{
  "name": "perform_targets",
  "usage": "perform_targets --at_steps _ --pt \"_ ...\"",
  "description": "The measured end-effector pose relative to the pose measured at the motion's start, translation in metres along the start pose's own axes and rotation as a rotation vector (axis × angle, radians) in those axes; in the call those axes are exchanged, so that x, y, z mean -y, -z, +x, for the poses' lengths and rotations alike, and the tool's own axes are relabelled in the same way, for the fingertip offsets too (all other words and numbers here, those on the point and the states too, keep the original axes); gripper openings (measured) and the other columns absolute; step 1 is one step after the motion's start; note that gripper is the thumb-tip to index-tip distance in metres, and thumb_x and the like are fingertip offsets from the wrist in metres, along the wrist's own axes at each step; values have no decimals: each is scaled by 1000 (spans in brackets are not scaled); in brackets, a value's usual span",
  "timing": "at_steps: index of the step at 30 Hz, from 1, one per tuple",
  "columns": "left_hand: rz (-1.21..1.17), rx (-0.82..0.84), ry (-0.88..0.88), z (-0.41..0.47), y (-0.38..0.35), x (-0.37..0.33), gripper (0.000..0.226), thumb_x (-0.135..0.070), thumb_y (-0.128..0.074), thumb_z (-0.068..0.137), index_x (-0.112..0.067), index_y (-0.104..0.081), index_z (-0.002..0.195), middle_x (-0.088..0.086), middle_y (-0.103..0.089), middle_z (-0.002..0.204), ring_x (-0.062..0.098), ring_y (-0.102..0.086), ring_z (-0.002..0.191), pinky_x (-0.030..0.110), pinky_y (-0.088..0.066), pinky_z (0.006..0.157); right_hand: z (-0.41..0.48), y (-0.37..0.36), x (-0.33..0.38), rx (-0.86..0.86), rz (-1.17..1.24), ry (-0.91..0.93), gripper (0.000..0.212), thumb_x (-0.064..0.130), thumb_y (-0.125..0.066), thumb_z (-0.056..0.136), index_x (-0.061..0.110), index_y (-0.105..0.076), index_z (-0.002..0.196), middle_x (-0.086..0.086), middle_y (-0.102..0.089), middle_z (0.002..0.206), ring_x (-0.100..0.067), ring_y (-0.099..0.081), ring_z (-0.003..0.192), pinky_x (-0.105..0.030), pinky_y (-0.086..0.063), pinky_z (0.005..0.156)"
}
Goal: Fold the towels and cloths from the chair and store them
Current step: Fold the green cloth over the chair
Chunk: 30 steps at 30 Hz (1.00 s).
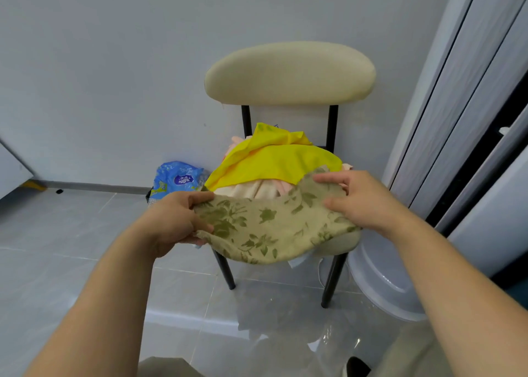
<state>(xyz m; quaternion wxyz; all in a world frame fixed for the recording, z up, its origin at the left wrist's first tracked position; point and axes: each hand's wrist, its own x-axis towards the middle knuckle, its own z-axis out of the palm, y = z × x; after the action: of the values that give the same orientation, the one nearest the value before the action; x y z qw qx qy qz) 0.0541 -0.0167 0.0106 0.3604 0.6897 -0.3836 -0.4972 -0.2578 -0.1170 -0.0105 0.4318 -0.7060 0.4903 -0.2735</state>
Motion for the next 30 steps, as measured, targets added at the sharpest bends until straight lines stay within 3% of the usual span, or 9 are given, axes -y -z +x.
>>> perform_targets --at_steps 2,5,7,9,14,18,23,27,30 --pt "41 12 2 -2 1 1 71 21 -66 79 -18 -56 138 12 -66 123 24 -70 84 24 -54 51 1 -3 -5 35 29 -9 51 7 -77 80 40 -71 118 3 -68 125 -28 -68 111 -50 -57 93" --pt "-65 125 -56 -5 6 -2 71 20 -65 79 -18 -58 138 12 -65 128 31 -72 90 33 -60 59 -1 -5 1 16 318 16 49 -1 -76 83 28 -72 122 7 -67 126 -15 -66 115 -39 -56 96" --pt "11 100 -96 -5 7 -2 73 20 -66 79 -20 -57 139 10 -65 129 34 -72 95 43 -62 72 -1 -7 3 -24 186 77 49 4 -77 83 32 -71 123 19 -67 107 -6 -70 100 -30 -56 87" --pt "131 44 -95 -1 3 3 76 20 -69 78 -21 -55 141 10 -61 133 35 -72 98 43 -62 71 -1 -14 3 -33 -16 69 51 9 -77 82 35 -69 126 25 -63 101 3 -65 91 -20 -52 81" --pt "364 10 -111 0 -19 8 84 8 -74 78 -30 -47 147 3 -52 138 19 -67 96 26 -60 65 -6 -45 3 13 -273 58 67 19 -77 80 30 -54 142 10 -59 134 -12 -58 121 -27 -48 97" --pt "587 -33 -201 -9 -42 3 78 -16 -75 82 -33 -41 151 -3 -54 140 18 -61 114 33 -54 95 -17 -75 11 44 -358 141 62 22 -73 84 35 -54 142 9 -59 139 -11 -55 125 -23 -44 94" --pt "618 -104 -200 -14 -66 4 65 -20 -66 89 -31 -44 150 -1 -55 143 19 -55 125 34 -47 104 -18 -97 17 28 -296 191 63 18 -67 90 23 -47 150 3 -52 148 -13 -44 136 -25 -33 110" --pt "554 -136 -221 -11 -73 6 64 -9 -61 89 -32 -48 147 -3 -63 133 17 -59 119 26 -48 97 -14 -109 20 -14 -212 229 66 18 -69 88 22 -46 150 4 -51 148 -11 -45 135 -16 -28 107" --pt "456 -109 -236 -9 -74 9 60 -5 -56 88 -42 -55 135 -8 -70 113 17 -70 94 34 -60 75 -15 -114 19 -2 -147 239 69 16 -66 85 25 -46 150 7 -55 142 -2 -60 96 -13 -39 90"
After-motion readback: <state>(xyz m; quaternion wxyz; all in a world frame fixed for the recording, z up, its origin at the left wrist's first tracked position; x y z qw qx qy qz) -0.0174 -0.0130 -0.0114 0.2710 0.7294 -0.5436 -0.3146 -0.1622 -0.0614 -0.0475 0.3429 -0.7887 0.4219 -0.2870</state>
